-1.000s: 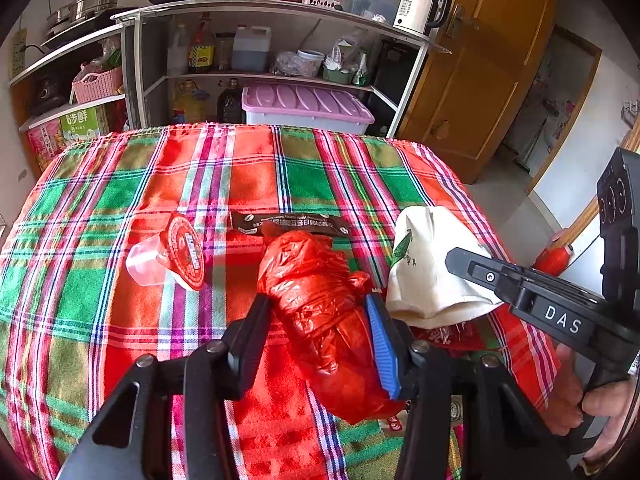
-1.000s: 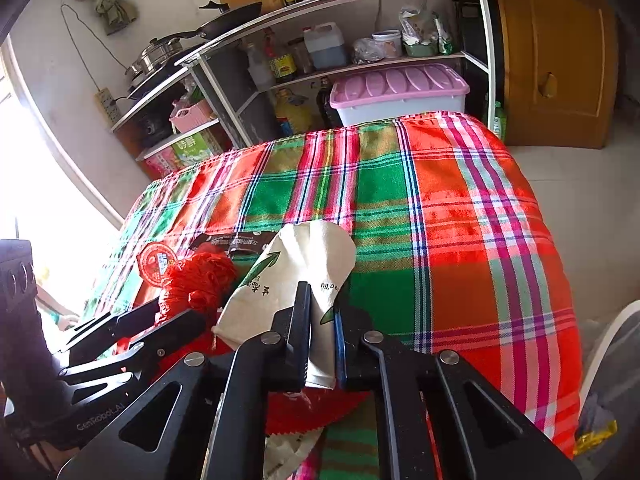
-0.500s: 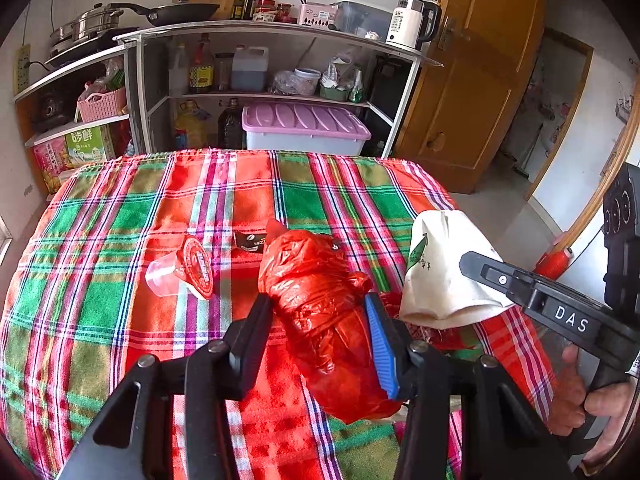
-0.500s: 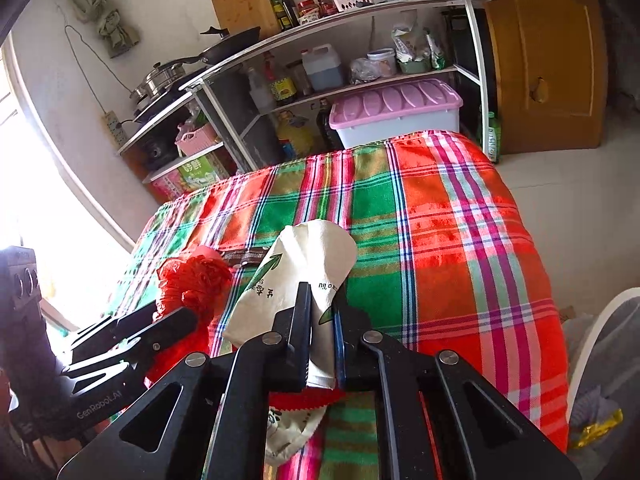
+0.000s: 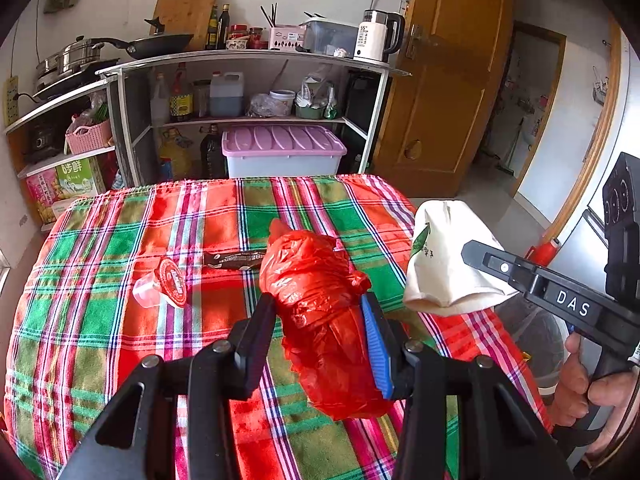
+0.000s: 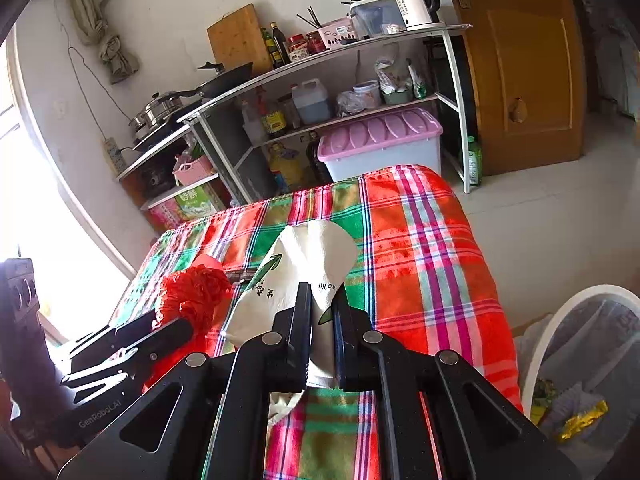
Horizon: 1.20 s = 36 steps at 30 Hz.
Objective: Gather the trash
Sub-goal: 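Carry the white bag and red plastic bag over the bin with both tools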
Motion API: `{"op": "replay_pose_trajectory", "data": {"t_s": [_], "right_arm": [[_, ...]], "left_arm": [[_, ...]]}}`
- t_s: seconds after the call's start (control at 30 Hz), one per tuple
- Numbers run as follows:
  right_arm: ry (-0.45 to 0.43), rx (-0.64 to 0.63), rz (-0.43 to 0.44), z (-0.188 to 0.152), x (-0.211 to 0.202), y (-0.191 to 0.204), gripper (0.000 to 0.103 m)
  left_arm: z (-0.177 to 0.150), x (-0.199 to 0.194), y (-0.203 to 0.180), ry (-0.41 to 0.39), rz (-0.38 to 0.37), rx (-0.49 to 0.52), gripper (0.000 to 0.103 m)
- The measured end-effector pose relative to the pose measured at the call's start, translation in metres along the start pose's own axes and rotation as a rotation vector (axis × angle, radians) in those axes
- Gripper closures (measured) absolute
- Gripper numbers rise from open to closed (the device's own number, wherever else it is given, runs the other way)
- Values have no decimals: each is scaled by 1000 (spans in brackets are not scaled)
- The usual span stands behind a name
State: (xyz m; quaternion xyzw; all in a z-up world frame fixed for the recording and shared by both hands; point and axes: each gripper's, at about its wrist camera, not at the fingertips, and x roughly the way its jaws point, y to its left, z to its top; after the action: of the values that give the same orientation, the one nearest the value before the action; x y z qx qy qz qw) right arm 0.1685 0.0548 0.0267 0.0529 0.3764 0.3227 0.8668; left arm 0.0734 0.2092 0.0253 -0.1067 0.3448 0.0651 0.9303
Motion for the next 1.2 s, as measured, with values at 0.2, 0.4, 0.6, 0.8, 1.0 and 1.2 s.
{"op": "replay_pose_trajectory", "data": {"t_s": [0.2,0.4,0.6,0.8,1.0,1.2], "right_arm": [[-42,12,-42,-3,-24,-12,93],[-79,38,-103,-13,-53,-38,93],[-115,84,-160,-26,-86,-66,93],[-145,134,-222,-39,-119,-96,93],[-169,175,-303,-51,-151,-128,93],[-169,209,-376,-64,-173,-159,93]], "left_arm": [[1,-9,-22,-16,-30,39,58],[1,-12,-56,-22,-79,99,58],[-3,-7,-97,-5,-146,158,58],[-7,1,-141,17,-214,211,58],[-13,6,-188,33,-252,279,58],[-21,16,-230,56,-276,326,58]]}}
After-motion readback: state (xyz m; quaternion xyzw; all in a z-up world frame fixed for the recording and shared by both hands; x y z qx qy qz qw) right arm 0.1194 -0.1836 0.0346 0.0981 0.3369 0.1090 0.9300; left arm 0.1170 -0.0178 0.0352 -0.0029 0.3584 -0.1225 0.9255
